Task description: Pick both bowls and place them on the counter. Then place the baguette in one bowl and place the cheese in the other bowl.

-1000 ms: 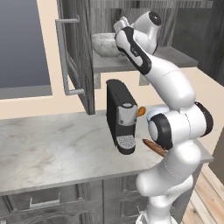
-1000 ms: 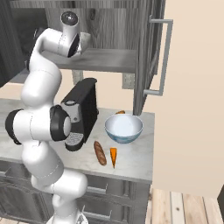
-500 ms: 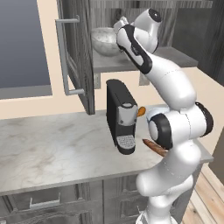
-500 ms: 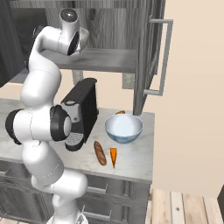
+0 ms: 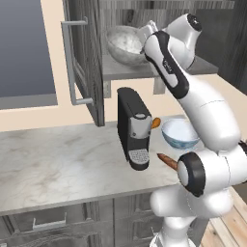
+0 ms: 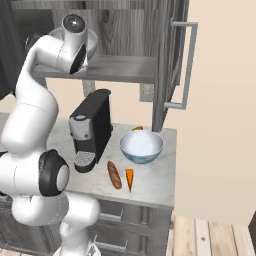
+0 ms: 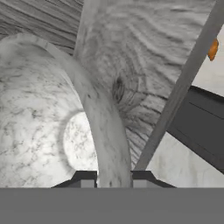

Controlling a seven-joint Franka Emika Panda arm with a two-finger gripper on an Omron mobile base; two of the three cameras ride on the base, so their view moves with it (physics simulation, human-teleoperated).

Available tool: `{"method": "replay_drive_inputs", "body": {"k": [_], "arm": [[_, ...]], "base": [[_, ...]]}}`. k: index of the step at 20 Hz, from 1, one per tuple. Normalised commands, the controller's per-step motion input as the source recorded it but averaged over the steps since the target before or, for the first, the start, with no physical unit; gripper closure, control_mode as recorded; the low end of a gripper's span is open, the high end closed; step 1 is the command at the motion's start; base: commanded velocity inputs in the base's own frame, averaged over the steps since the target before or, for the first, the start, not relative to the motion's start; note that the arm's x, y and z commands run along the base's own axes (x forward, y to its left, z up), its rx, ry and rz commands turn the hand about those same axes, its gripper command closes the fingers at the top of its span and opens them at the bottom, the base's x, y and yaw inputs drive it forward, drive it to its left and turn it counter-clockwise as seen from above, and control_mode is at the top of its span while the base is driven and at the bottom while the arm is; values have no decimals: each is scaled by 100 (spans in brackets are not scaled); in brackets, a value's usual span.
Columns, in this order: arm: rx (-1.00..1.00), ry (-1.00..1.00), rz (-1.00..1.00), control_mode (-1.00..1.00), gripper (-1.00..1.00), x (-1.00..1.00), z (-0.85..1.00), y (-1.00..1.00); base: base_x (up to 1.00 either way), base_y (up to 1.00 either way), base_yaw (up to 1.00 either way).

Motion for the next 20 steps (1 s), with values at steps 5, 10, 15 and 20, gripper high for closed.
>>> {"method": "replay_drive_inputs", "body": {"k": [5, 10, 15, 20], "arm": [[1, -3, 0, -100, 100, -100, -24, -29], [-3, 0, 8, -100, 100, -100, -58, -2], [-7, 1, 13, -100, 100, -98, -80, 8], [-9, 10, 18, -100, 100, -63, -75, 17]], "base": [[0, 0, 0], [0, 0, 0], [0, 0, 0], [0, 0, 0]]}}
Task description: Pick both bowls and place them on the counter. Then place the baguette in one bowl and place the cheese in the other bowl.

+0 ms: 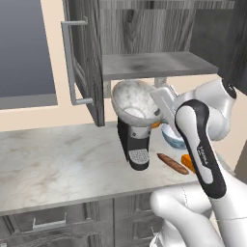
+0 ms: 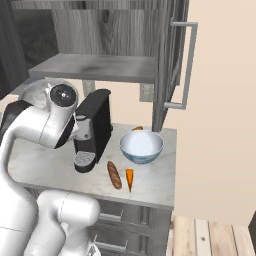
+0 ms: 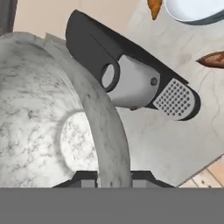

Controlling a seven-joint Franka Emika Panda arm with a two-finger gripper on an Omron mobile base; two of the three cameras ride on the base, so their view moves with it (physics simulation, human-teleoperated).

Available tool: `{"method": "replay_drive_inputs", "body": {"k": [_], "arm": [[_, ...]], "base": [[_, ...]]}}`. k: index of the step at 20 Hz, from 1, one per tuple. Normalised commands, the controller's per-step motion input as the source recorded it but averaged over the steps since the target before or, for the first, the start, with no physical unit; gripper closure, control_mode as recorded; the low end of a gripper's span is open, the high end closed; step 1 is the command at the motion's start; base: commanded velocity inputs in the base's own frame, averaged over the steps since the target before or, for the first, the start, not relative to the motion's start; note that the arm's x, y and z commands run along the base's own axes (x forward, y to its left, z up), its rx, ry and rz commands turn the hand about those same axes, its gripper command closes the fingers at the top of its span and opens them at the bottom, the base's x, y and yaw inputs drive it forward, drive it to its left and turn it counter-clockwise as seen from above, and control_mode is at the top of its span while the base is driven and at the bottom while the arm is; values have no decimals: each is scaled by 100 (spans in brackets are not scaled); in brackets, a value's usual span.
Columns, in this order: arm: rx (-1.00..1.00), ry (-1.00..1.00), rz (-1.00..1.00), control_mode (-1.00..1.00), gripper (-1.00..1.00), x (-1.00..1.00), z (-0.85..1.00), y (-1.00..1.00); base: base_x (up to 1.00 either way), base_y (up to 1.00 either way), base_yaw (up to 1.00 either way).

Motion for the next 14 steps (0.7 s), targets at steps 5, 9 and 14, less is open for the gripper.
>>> {"method": "replay_drive_inputs", "body": {"k": [5, 9, 14], "arm": [[-8, 12, 22, -100, 100, -34, -67, 28], [-13, 16, 18, -100, 100, -14, -61, 52], [-10, 17, 13, -100, 100, 0, -61, 66]], "base": [[0, 0, 0], [0, 0, 0], [0, 0, 0]]}}
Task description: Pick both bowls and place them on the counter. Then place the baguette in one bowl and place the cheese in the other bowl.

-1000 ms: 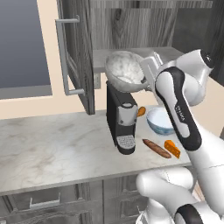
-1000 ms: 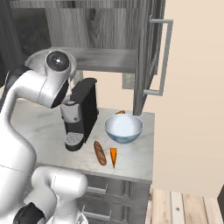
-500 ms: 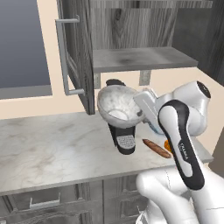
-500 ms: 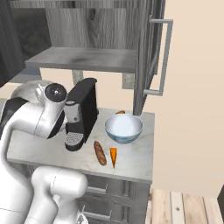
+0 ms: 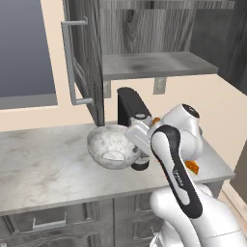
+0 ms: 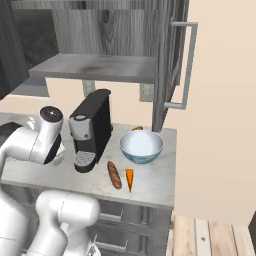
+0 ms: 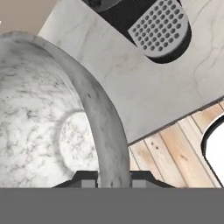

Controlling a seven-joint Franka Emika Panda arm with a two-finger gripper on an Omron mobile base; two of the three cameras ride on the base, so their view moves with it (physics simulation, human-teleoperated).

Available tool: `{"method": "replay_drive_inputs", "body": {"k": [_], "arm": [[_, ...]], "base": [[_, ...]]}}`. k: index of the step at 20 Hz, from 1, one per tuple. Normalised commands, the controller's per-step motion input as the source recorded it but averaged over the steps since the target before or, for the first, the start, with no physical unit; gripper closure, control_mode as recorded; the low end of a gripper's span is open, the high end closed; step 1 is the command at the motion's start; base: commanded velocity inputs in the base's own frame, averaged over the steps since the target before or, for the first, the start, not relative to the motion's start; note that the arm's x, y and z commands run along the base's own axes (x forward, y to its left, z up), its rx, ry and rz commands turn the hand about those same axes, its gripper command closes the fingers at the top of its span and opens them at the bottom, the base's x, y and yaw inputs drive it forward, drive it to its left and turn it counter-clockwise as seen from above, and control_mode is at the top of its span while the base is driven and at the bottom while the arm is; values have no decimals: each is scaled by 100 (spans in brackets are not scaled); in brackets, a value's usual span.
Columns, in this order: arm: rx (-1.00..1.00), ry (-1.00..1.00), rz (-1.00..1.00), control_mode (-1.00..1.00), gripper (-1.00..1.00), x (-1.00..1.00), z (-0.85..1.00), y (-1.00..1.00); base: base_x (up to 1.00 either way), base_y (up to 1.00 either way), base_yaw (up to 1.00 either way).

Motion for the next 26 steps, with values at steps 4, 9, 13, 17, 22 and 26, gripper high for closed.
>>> {"method": "replay_drive_inputs", "body": {"k": [4, 9, 13, 17, 22, 26], "arm": [[-3, 13, 8, -100, 100, 13, -63, 58], [0, 6, 5, -100, 100, 29, -60, 31], [0, 6, 0, -100, 100, 43, -53, 32], [0, 7, 0, -100, 100, 40, -45, 29], [0, 9, 0, -100, 100, 43, -35, 32], [-1, 11, 0, -100, 100, 47, -27, 27]], "base": [[0, 0, 0], [0, 0, 0], [0, 0, 0], [0, 0, 0], [0, 0, 0], [0, 0, 0]]}}
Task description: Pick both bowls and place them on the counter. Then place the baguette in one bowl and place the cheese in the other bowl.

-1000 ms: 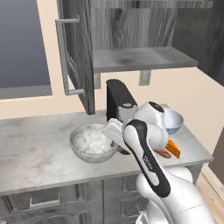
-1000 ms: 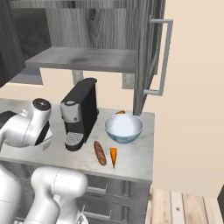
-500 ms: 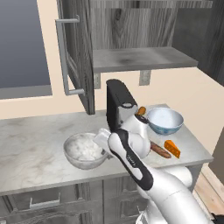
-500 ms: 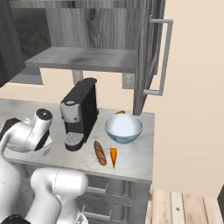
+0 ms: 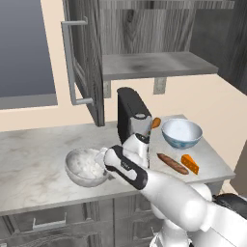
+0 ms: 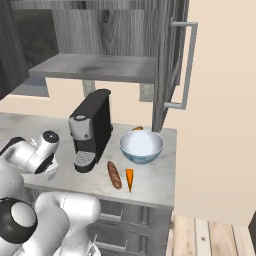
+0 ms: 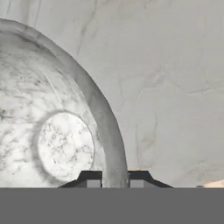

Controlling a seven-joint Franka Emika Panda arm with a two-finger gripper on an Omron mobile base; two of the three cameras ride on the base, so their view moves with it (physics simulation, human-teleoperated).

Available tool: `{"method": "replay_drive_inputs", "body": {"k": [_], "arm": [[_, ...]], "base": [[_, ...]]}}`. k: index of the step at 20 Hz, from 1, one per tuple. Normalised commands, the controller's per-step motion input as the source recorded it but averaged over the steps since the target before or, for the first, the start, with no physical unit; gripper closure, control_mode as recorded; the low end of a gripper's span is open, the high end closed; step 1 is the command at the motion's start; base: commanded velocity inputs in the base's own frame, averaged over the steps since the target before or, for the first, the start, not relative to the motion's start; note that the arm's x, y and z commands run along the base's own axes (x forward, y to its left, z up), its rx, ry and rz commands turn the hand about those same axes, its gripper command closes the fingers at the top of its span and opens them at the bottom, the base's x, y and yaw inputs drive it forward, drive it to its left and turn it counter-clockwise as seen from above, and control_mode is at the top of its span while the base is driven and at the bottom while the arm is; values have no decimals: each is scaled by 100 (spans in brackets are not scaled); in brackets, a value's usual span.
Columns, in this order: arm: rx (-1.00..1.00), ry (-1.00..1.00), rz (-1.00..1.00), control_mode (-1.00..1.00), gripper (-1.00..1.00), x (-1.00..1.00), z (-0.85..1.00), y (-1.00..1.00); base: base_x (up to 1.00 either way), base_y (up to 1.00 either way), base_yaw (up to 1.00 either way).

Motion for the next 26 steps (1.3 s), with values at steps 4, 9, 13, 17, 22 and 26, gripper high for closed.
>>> {"method": "replay_drive_inputs", "body": {"k": [4, 9, 13, 17, 22, 26], "arm": [[-1, 9, 0, -100, 100, 40, -22, 21], [0, 1, -2, -100, 100, -17, 10, -2], [0, 0, -7, -100, 100, -29, 7, -1], [0, 2, -5, -100, -100, -4, 0, 6], [0, -2, -4, -100, -100, -10, 35, -4], [0, -6, -5, -100, -100, -17, 68, -21]], "base": [[0, 0, 0], [0, 0, 0], [0, 0, 0], [0, 0, 0], [0, 0, 0], [0, 0, 0]]}}
